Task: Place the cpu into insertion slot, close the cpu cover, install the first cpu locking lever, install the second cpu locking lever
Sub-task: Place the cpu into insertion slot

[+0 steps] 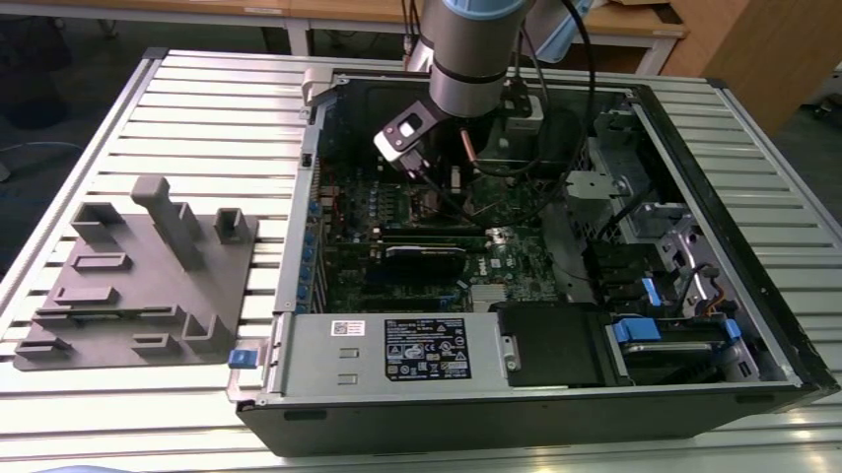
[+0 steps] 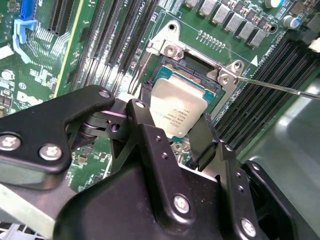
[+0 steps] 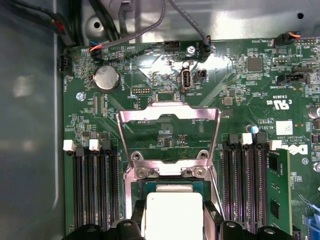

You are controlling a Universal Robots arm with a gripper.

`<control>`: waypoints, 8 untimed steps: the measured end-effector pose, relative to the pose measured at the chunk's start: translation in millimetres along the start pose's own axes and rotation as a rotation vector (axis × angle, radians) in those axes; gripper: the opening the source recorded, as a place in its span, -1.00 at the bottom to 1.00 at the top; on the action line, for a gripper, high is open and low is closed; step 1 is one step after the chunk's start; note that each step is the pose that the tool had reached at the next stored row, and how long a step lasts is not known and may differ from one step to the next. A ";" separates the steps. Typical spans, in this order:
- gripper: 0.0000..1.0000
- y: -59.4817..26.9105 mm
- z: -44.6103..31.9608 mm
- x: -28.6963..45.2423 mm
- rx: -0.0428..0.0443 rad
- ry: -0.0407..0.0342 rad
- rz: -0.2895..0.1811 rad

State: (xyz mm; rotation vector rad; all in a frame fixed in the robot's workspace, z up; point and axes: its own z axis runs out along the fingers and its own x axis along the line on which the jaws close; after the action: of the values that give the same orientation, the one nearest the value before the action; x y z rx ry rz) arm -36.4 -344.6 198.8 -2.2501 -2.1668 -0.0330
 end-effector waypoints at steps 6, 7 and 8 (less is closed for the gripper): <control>0.08 -0.1 1.5 0.0 -0.0025 0.0039 -0.022; 0.08 -0.1 1.7 -0.1 -0.0025 0.0038 -0.023; 0.08 -0.1 2.1 -0.1 -0.0025 0.0039 -0.023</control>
State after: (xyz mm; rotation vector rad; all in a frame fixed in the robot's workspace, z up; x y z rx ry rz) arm -36.5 -344.6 196.7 -2.2247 -2.1918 -0.0404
